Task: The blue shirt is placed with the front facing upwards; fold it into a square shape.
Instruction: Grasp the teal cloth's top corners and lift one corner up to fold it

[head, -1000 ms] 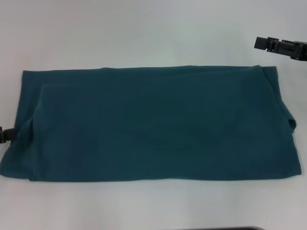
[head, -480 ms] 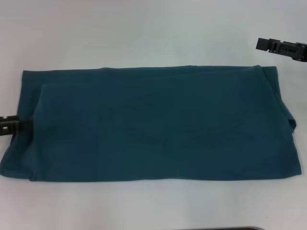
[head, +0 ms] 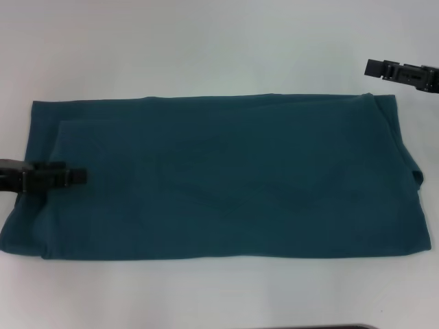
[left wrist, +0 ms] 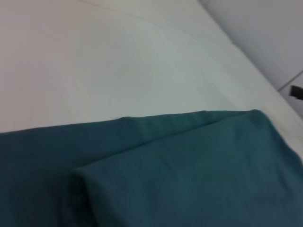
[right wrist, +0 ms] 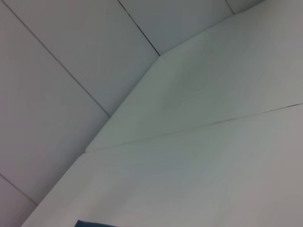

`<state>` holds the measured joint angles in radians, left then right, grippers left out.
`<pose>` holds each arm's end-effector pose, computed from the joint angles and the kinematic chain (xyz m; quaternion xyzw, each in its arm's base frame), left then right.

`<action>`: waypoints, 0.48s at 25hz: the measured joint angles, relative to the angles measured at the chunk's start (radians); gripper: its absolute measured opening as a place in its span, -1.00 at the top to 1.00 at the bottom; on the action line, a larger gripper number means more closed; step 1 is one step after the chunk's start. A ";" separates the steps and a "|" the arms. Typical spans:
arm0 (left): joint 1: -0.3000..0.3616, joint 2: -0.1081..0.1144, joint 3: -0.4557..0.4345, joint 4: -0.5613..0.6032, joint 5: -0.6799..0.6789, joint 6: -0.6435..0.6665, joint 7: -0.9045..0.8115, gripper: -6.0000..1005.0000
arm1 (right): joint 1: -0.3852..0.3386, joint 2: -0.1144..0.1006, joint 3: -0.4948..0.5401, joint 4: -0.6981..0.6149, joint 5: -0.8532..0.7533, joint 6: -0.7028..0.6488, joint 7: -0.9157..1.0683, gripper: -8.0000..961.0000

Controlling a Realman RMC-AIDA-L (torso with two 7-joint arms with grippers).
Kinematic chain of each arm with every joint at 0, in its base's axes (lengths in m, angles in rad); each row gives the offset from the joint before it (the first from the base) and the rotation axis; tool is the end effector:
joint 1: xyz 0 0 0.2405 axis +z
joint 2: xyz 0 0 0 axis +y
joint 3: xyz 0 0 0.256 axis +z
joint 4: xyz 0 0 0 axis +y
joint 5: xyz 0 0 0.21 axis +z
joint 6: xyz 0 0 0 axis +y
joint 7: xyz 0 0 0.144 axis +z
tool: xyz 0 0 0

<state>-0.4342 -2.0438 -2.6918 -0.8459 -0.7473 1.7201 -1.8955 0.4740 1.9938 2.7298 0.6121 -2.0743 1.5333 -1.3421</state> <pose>-0.3304 0.2838 0.0515 -0.8545 -0.4884 -0.1383 0.1103 0.3221 0.3252 0.0566 -0.8106 0.4708 0.2940 0.1865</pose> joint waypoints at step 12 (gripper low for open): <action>-0.005 -0.010 0.070 0.072 0.026 -0.175 -0.023 -0.45 | 0.000 0.007 -0.001 0.000 -0.001 0.001 0.000 -0.64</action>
<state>-0.4390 -2.0534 -2.6220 -0.7735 -0.7210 1.5451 -1.9189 0.4740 2.0005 2.7289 0.6120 -2.0756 1.5343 -1.3421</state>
